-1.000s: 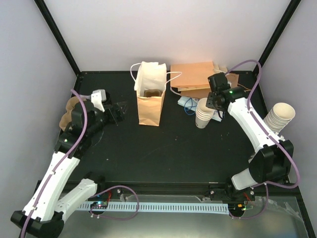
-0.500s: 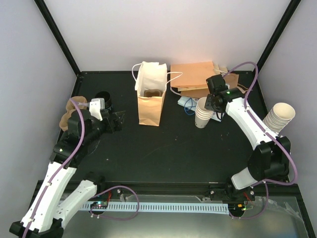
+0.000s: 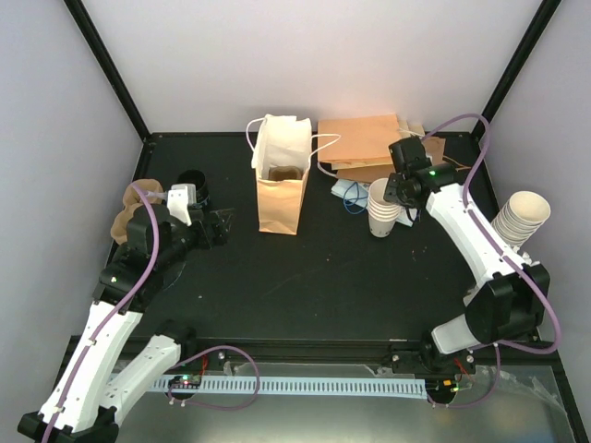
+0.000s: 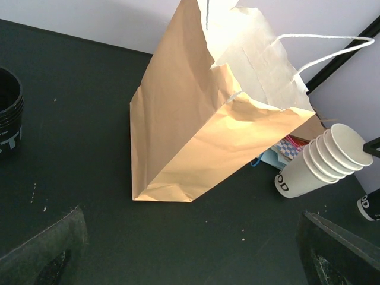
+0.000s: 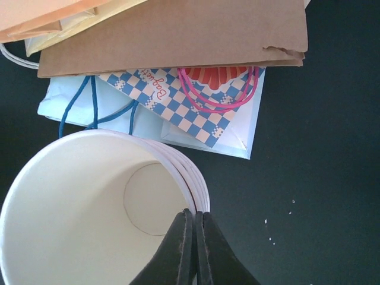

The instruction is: Pack the takeout coffee

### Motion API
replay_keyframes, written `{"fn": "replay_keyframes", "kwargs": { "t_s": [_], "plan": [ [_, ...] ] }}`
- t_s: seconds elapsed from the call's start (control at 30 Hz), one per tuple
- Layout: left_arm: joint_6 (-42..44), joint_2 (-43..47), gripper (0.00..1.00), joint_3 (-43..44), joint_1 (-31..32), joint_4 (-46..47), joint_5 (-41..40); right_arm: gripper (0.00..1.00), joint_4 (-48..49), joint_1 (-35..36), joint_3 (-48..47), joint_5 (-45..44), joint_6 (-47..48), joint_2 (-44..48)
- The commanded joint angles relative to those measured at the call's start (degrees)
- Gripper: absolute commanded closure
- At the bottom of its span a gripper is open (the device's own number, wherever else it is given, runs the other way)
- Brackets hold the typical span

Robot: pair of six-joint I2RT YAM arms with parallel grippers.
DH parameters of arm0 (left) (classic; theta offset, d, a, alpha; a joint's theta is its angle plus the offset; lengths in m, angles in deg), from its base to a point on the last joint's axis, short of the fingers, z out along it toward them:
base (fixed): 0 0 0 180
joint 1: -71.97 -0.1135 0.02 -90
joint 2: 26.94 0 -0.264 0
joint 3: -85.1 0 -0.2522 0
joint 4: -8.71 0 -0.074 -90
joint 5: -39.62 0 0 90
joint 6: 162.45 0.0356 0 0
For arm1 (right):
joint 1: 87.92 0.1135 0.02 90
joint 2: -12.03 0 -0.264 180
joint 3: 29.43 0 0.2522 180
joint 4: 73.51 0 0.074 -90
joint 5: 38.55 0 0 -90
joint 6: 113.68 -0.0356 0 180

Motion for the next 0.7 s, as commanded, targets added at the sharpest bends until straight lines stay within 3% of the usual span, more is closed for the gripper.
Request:
{"fn": "replay_keyframes", "kwargs": {
  "t_s": [0.0, 0.27, 0.43, 0.57, 0.67],
  "plan": [
    [1.24, 0.22, 0.01, 1.06, -0.20, -0.60, 0.02, 0.99, -0.34, -0.49, -2.51, 0.60, -0.17, 2.85],
    [1.26, 0.33, 0.01, 1.05, -0.21, -0.57, 0.75, 0.99, 0.11, -0.53, 0.09, 3.46, -1.44, 5.04],
    [1.50, 0.40, 0.01, 1.69, -0.20, -0.85, 1.07, 0.99, 9.08, -0.48, 8.33, 1.92, -0.80, 12.68],
    [1.49, 0.23, 0.01, 1.93, -0.20, -0.92, 1.29, 0.99, 1.25, -0.48, 3.40, 2.26, -2.42, 11.09],
    [1.44, 0.20, 0.01, 2.03, -0.21, -0.69, 1.59, 0.98, 10.05, -0.48, 10.56, 2.64, -1.12, 15.57]
  ]
}}
